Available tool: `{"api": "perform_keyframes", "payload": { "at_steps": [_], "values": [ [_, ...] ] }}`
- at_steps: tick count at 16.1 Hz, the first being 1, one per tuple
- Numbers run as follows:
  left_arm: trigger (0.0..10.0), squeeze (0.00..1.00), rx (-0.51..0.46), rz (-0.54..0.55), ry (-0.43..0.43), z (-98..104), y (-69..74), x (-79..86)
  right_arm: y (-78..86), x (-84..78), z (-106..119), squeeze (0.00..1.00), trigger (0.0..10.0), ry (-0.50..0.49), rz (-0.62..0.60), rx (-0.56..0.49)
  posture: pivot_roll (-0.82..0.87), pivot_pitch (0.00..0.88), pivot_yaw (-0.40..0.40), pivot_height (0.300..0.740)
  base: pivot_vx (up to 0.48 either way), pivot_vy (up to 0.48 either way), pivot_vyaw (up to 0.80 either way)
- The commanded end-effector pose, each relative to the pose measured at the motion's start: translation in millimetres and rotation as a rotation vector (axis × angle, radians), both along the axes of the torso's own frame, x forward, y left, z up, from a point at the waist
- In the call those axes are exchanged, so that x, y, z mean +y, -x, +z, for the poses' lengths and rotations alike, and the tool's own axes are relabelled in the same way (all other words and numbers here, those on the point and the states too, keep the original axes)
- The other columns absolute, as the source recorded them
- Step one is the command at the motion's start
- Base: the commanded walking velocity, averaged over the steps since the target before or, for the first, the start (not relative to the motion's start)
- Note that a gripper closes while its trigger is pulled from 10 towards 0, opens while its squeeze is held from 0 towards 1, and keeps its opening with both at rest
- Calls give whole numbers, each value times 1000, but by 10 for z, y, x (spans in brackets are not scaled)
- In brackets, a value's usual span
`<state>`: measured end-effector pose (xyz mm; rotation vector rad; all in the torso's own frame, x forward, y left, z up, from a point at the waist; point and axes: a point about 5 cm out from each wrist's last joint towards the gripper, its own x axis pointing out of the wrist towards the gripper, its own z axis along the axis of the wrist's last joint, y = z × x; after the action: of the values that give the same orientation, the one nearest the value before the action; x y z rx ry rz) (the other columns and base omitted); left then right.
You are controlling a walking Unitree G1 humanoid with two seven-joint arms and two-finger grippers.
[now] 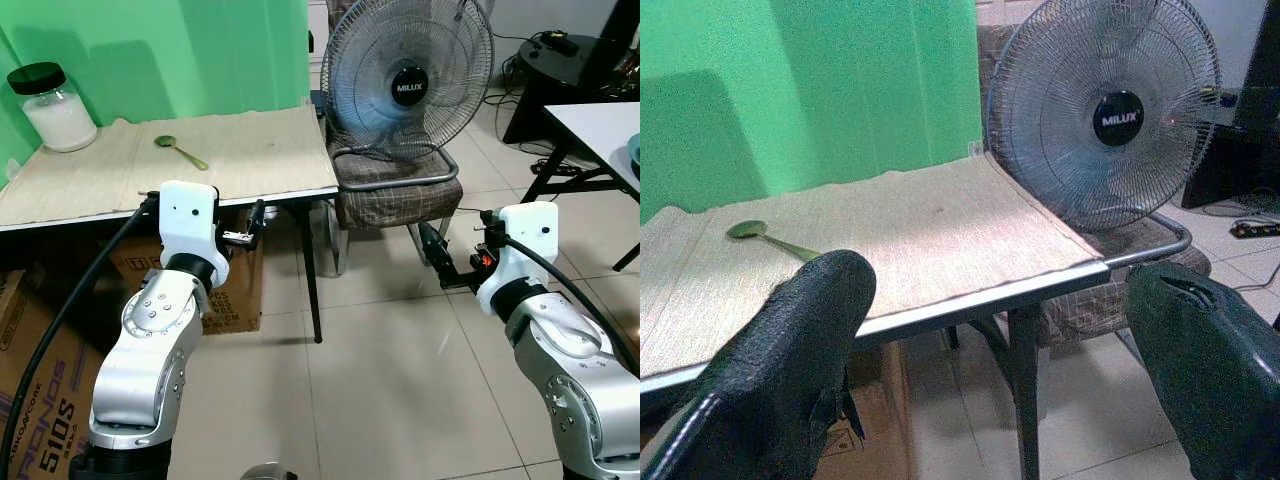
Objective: Setting the table
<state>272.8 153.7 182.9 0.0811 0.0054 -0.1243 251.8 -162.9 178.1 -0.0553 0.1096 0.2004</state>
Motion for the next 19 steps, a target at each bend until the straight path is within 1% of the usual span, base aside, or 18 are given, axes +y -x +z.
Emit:
{"api": "perform_keyframes", "payload": {
  "at_steps": [1,10,11,19],
  "values": [
    [10000,0,-21,-2,4,55,7,10,12,5,35,0,10000,13,7,-7,86,0,54,740,0,0,0],
    [10000,0,-29,-9,10,67,8,13,21,35,43,0,10000,40,30,-14,86,0,59,740,0,0,0],
    [10000,0,-31,-11,11,71,8,13,25,40,42,0,10000,43,35,-14,85,0,58,740,0,0,513],
    [10000,0,-40,-9,16,83,4,14,20,51,39,0,10000,49,50,-16,89,0,54,740,278,0,800]
  ]
}}
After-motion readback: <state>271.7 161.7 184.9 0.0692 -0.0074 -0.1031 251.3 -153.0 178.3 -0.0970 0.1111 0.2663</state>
